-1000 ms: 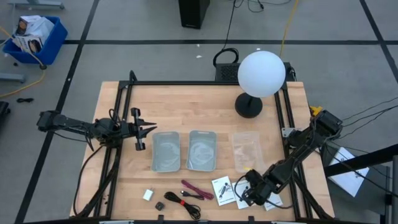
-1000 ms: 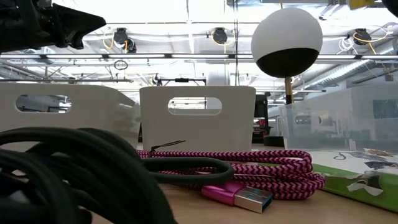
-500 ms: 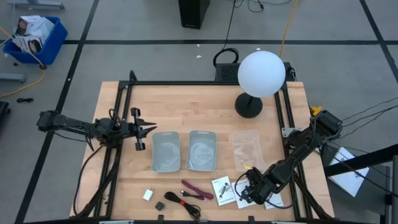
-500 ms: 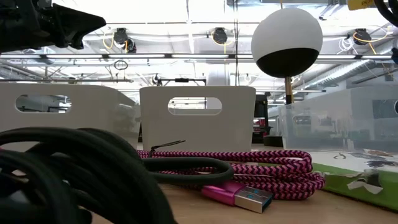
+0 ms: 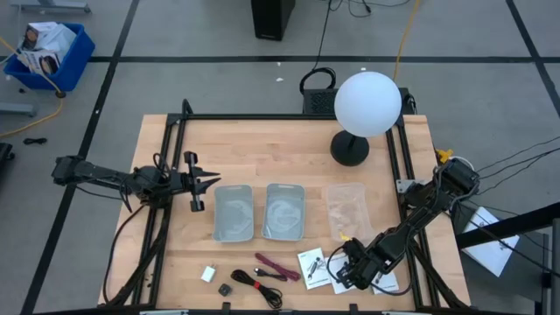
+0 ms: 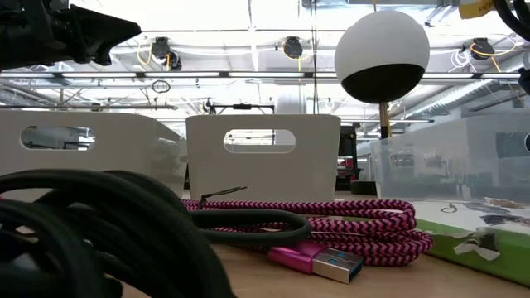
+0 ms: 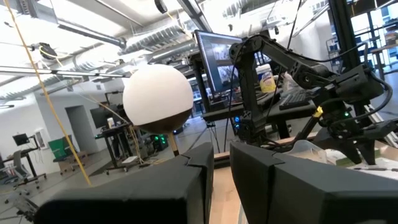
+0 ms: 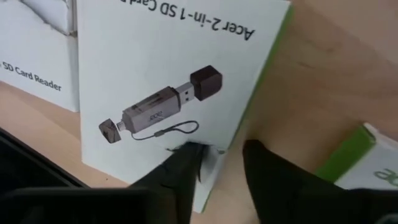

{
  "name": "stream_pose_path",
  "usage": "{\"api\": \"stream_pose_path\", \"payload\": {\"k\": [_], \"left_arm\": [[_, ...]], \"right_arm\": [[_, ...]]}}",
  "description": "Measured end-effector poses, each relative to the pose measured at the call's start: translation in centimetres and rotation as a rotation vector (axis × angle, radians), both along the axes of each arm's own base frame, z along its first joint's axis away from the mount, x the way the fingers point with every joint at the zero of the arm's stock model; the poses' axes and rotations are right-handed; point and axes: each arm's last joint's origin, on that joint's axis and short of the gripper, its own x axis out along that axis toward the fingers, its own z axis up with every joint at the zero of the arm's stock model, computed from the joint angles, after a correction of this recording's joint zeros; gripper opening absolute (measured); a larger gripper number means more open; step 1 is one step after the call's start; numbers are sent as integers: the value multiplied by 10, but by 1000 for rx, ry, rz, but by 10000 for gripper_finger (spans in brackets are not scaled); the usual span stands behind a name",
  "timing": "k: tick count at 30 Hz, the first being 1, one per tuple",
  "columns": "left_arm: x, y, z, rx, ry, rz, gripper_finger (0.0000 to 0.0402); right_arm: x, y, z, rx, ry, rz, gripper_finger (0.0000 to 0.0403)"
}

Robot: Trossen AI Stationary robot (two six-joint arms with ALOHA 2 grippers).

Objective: Pick and place items into bin
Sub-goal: Put the middle white card reader box into the transparent bin

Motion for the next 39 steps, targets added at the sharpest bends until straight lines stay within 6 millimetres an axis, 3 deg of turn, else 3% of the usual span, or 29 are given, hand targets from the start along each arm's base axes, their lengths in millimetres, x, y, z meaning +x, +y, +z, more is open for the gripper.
{"api": "stream_pose_path", "payload": {"k": [7, 14, 27, 35, 39], "left_arm": [[0, 0, 0, 0, 0, 0, 63], [0, 0, 0, 0, 0, 0, 63], [0, 0, 0, -73, -7, -21, 63], [1, 0, -2, -70, 17, -20, 63], [1, 0, -2, -70, 18, -20, 63]], "right_arm": [[0, 0, 0, 0, -14, 32, 11], [-2, -3, 9, -26, -68, 43, 4], [-7, -11, 46, -14, -191, 78, 1], [7, -17, 89, -15, -387, 138, 1], [8, -32, 117, -120, -453, 144, 1]]}}
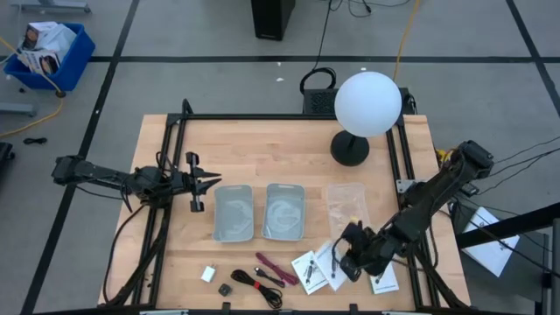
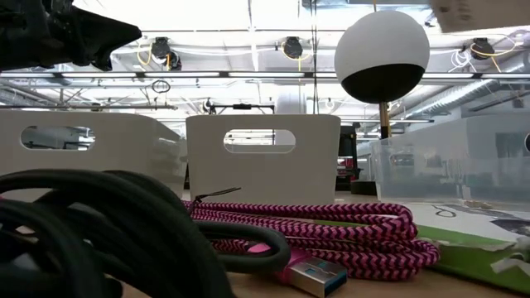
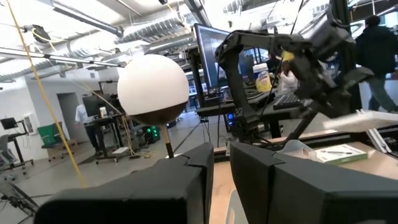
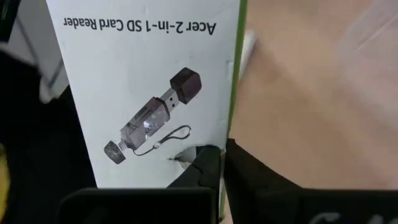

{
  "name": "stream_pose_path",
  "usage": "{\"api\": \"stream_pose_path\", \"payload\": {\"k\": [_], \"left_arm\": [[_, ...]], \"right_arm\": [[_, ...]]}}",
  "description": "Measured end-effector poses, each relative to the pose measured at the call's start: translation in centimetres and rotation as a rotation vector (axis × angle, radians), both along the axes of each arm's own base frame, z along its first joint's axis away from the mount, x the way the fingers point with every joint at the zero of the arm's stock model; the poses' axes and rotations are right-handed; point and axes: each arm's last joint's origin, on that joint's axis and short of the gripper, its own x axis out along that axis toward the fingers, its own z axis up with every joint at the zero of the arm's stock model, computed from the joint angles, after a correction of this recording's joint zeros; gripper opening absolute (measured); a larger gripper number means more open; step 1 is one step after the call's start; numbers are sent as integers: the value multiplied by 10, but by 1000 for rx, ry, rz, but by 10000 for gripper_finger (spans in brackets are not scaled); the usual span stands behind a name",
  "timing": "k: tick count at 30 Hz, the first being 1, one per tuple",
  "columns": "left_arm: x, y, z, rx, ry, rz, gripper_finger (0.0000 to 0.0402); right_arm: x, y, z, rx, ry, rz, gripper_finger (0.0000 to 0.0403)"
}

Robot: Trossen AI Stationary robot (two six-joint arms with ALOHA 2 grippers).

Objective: Pick and place items into bin
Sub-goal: Put the middle white card reader box into the transparent bin

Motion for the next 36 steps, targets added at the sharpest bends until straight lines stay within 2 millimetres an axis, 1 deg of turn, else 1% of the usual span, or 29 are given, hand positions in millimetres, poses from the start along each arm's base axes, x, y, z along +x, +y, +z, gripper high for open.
{"api": "stream_pose_path", "payload": {"k": [2, 5, 9, 13, 18, 24, 30, 33, 36], "left_arm": [[0, 0, 0, 0, 0, 0, 63], [0, 0, 0, 0, 1, 0, 63], [0, 0, 0, 1, 2, 0, 63], [0, 0, 0, 1, 1, 1, 63], [0, 0, 0, 16, -3, 5, 63], [0, 0, 1, 23, -5, 7, 63], [0, 0, 1, 34, -4, 9, 63], [0, 0, 1, 35, -4, 10, 63], [0, 0, 1, 46, -5, 13, 63]], "right_arm": [[-3, -10, 12, -46, 7, -35, 1], [-11, -29, 26, -112, 75, -105, 1], [-21, -55, 30, -175, 200, -235, 0], [-19, -74, 31, -171, 265, -335, 1], [-11, -89, 29, -100, 337, -377, 1], [-12, -108, 28, -128, 421, -453, 2], [-5, -114, 21, -123, 473, -480, 3], [-4, -118, 14, -163, 541, -489, 3], [0, -120, 4, -187, 571, -475, 3]]}}
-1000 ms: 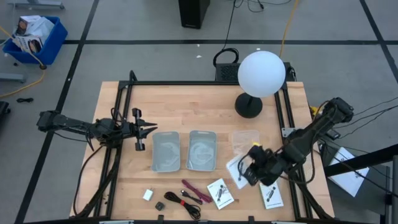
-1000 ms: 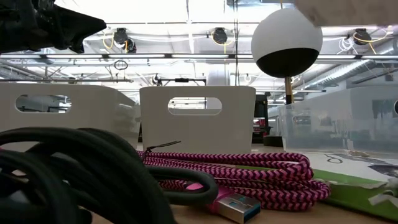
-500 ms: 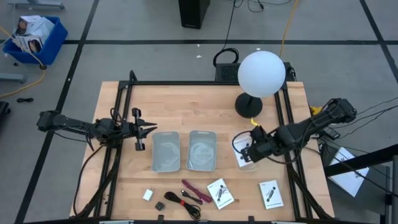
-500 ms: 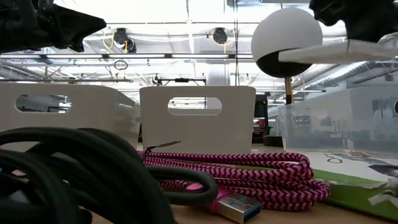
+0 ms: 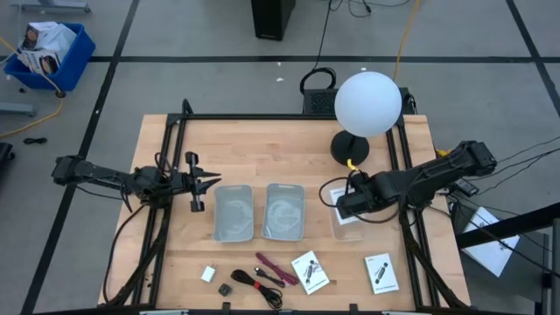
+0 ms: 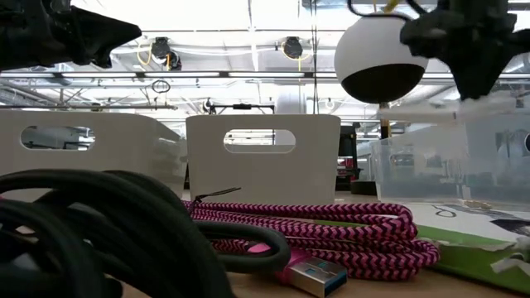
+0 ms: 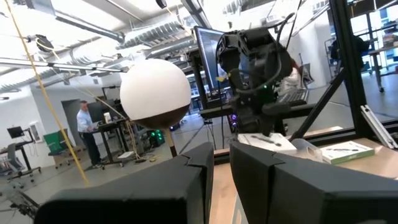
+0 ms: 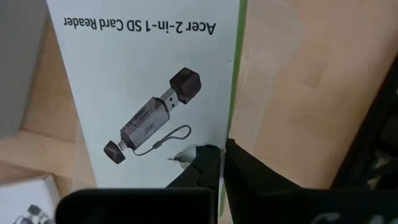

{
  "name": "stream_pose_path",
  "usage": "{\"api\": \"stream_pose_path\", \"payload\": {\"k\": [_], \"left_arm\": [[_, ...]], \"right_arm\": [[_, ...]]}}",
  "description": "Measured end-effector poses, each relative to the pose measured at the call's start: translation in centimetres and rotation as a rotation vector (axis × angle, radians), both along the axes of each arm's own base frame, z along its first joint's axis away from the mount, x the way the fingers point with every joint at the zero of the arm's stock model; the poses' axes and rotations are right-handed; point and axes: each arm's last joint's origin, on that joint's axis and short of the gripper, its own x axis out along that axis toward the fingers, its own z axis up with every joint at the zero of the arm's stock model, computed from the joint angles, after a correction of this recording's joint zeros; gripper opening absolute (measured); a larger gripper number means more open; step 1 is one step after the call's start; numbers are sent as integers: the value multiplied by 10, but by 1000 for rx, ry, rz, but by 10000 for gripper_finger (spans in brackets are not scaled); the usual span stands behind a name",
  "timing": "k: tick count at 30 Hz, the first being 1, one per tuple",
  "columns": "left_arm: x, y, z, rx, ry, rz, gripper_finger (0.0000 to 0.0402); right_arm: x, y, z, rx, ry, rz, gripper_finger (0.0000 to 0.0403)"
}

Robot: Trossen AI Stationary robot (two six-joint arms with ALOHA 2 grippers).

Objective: Pick and place items into bin
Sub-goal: Put the middle white card reader box into the transparent bin

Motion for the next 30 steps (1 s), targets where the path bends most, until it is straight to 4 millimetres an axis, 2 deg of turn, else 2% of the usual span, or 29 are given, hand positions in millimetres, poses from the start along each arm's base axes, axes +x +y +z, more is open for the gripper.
{"api": "stream_pose_path", "payload": {"k": [8, 14, 24, 30], "left_arm": [[-1, 0, 2, 7, -18, 3, 63], [-1, 0, 2, 6, -24, 3, 63], [-1, 0, 2, 5, -24, 2, 63], [-1, 0, 2, 5, -24, 2, 63]], "right_arm": [[-1, -4, -31, 55, 10, 3, 4], [-4, -3, -47, 115, 9, -5, 4], [-6, -5, -56, 148, 18, -26, 4], [-7, -6, -68, 155, -1, -29, 4]]}}
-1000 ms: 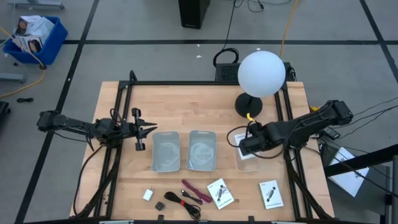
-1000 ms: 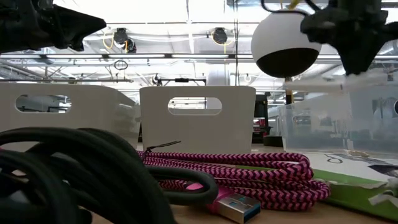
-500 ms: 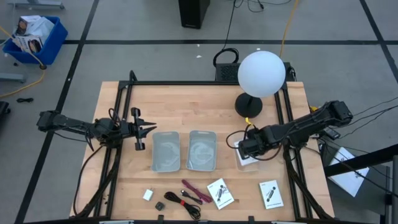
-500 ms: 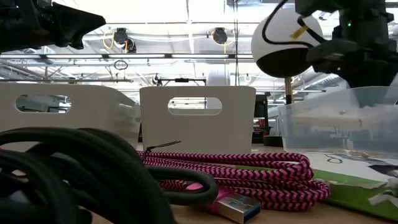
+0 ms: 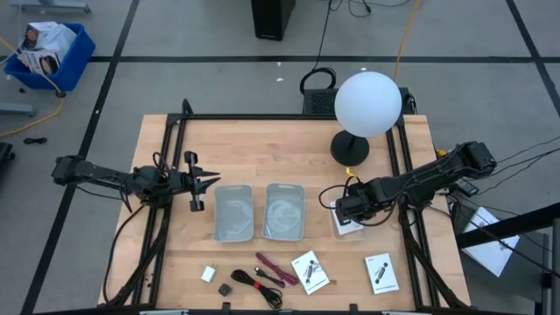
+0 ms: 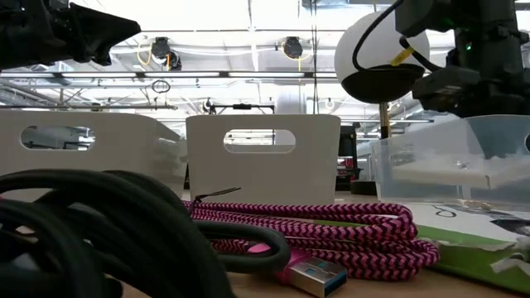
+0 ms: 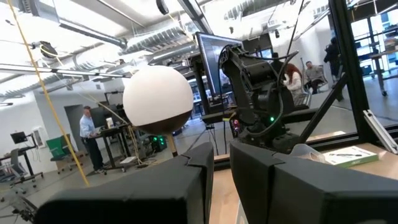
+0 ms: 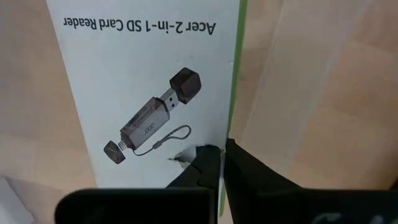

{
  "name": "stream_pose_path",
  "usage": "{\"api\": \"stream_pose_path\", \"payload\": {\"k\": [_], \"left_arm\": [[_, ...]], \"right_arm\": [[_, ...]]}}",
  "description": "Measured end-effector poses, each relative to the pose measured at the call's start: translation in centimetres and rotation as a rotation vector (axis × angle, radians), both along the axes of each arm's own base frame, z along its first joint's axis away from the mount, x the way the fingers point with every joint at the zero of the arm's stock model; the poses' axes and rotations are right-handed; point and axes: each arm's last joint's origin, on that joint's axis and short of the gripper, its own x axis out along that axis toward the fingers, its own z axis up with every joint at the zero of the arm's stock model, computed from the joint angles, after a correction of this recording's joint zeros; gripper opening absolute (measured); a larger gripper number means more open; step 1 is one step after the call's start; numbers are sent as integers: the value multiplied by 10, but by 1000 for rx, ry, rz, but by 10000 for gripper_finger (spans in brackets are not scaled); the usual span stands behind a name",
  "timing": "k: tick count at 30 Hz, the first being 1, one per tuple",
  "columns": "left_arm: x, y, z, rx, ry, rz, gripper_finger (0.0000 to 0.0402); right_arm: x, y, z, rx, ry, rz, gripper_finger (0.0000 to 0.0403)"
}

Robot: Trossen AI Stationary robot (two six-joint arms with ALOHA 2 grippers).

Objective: Pick and place items into bin
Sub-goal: Put the middle white card reader box into the transparent bin, then put the left white card reader box into the transparent bin

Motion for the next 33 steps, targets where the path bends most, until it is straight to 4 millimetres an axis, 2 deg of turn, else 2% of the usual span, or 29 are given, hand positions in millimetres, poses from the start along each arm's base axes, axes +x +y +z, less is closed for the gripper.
{"api": "stream_pose_path", "payload": {"k": [8, 19, 33], "left_arm": [[0, 0, 0, 0, -1, 0, 63], [0, 0, 0, 4, 1, 1, 63], [0, 0, 0, 8, 1, 2, 63]], "right_arm": [[-4, -1, -19, 12, -31, -6, 4], [-5, 0, -21, 38, -26, 9, 11], [-7, -1, -19, 33, -26, -2, 130]]}}
